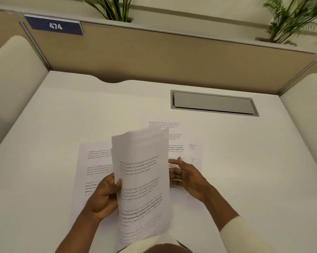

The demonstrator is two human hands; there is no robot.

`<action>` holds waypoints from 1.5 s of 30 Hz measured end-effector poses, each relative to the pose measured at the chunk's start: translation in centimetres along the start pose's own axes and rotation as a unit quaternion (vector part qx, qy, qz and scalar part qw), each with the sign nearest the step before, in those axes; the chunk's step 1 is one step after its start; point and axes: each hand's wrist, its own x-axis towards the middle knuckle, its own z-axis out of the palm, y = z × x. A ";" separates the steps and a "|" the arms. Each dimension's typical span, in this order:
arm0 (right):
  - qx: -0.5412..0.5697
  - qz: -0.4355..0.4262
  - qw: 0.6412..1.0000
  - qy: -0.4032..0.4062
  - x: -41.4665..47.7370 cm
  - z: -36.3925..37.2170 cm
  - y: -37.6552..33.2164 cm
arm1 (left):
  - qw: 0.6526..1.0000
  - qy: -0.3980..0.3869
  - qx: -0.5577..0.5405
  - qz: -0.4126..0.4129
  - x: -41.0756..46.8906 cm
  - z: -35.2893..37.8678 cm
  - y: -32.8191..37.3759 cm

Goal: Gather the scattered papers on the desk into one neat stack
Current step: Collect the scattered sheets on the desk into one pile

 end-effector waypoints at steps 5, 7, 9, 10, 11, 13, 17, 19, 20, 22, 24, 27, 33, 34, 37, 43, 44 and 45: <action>0.119 0.004 0.978 -0.174 0.6 1.3 1.3 | 0.986 -0.099 -0.130 -0.044 0.2 0.7 2.5; 0.144 -0.041 0.957 -0.249 1.2 2.6 1.2 | 0.988 -0.081 -0.125 -0.030 0.2 0.3 3.0; 0.084 -0.060 0.965 -0.239 1.5 4.0 0.5 | 0.997 -0.051 -0.064 0.007 0.6 -0.5 2.6; 0.034 -0.051 0.980 -0.189 1.6 4.2 0.3 | 0.999 -0.029 -0.031 0.029 0.6 -1.1 2.6; -0.002 -0.054 0.989 -0.138 1.7 4.0 0.2 | 0.999 -0.010 -0.010 0.051 0.7 -1.6 2.5; -0.082 -0.092 0.992 -0.032 1.6 3.1 -0.2 | 0.996 0.027 0.020 0.086 0.6 -2.4 2.5; -0.206 -0.163 0.945 0.195 -0.2 -0.3 -2.1 | 0.992 0.080 0.074 0.070 0.7 -3.5 2.2; -0.264 -0.186 0.904 0.280 -1.4 -2.1 -3.4 | 0.988 0.119 0.079 0.065 1.0 -3.8 1.7; -0.282 -0.200 0.886 0.309 -2.0 -2.9 -4.0 | 0.985 0.139 0.083 0.062 1.1 -3.8 1.5; -0.287 -0.237 0.861 0.346 -3.2 -4.4 -5.2 | 0.978 0.173 0.103 0.058 1.4 -3.3 1.2; -0.253 -0.273 0.861 0.346 -4.4 -5.7 -6.4 | 0.965 0.207 0.142 0.071 1.7 -2.8 1.0; -0.160 -0.300 0.905 0.256 -5.5 -6.1 -7.7 | 0.949 0.236 0.187 0.094 2.1 -1.8 0.9; -0.025 -0.227 0.963 0.141 -3.2 -3.9 -5.7 | 0.932 0.263 0.229 0.099 1.4 -0.1 1.6; -0.042 -0.218 0.964 0.146 -2.7 -3.2 -4.9 | 0.933 0.263 0.226 0.098 1.2 0.3 1.8; -0.122 -0.205 0.958 0.162 -1.4 -0.6 -2.0 | 0.930 0.277 0.229 0.081 0.9 1.0 2.0; -0.332 -0.154 0.903 0.225 1.3 3.7 3.6 | 0.918 0.294 0.244 0.103 0.8 2.3 1.2; -0.352 -0.155 0.895 0.225 1.3 4.4 4.1 | 0.912 0.295 0.264 0.110 0.7 2.5 1.0; -0.367 -0.153 0.891 0.220 1.3 5.0 4.5 | 0.900 0.299 0.295 0.118 0.7 2.5 0.8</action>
